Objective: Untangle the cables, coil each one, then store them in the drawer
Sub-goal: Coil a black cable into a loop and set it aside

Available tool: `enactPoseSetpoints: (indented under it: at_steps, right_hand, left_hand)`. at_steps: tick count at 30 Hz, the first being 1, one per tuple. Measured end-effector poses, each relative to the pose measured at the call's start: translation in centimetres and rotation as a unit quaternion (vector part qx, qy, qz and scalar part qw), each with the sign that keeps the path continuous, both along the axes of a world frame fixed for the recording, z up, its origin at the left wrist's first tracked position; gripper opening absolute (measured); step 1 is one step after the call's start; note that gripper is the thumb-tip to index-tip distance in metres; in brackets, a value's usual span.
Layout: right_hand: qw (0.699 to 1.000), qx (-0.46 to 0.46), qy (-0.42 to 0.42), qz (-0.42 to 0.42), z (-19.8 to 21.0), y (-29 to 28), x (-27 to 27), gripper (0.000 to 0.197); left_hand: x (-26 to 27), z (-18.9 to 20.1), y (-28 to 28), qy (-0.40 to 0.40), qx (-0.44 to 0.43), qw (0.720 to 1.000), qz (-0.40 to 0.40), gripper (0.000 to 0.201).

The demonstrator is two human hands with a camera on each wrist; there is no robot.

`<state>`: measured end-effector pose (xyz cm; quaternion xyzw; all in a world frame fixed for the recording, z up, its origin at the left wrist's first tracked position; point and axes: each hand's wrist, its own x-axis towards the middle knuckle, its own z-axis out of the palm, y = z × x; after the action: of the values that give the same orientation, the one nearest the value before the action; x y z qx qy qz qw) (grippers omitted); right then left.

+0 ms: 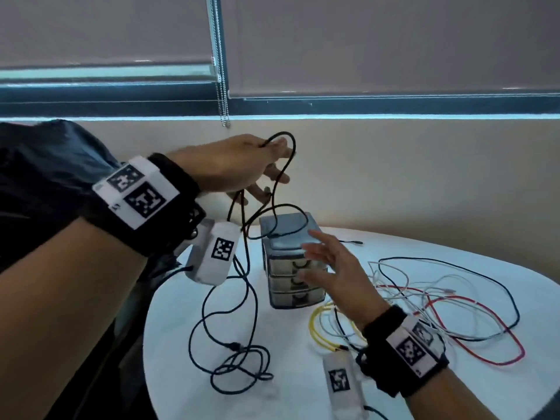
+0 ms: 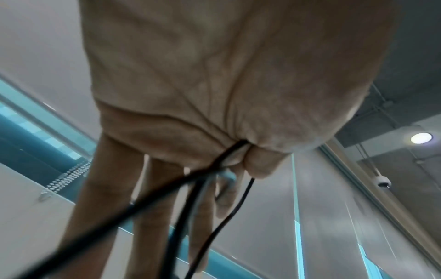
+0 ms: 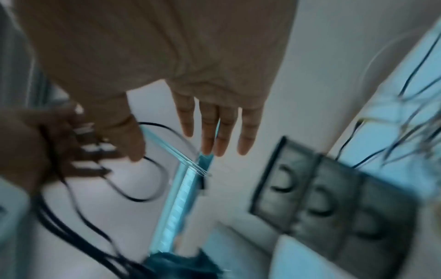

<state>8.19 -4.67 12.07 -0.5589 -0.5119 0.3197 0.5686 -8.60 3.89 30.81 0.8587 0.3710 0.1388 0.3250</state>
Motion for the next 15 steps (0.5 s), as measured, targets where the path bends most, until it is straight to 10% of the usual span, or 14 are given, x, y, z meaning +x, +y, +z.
enactPoseSetpoints:
  at_steps: [4, 9, 12, 15]
  right_hand:
    - [0.995, 0.022, 0.075, 0.056, 5.4, 1.5, -0.6, 0.104]
    - [0.998, 0.066, -0.018, -0.010, 8.6, 3.2, 0.3, 0.007]
    - [0.972, 0.076, -0.186, -0.120, 8.7, 3.6, 3.9, 0.017]
    - [0.881, -0.036, -0.414, -0.226, 8.9, 2.5, 10.1, 0.010]
  left_hand:
    - [1.9, 2.7, -1.5, 0.023, 0.032, 0.998, -0.043, 0.049]
    - [2.5, 5.0, -0.7, -0.061, 0.055, 0.997, -0.011, 0.054]
    - [1.5, 5.9, 1.5, -0.213, 0.015, 0.973, 0.086, 0.054]
    - [-2.0, 7.2, 4.0, -0.294, -0.015, 0.947, 0.127, 0.047]
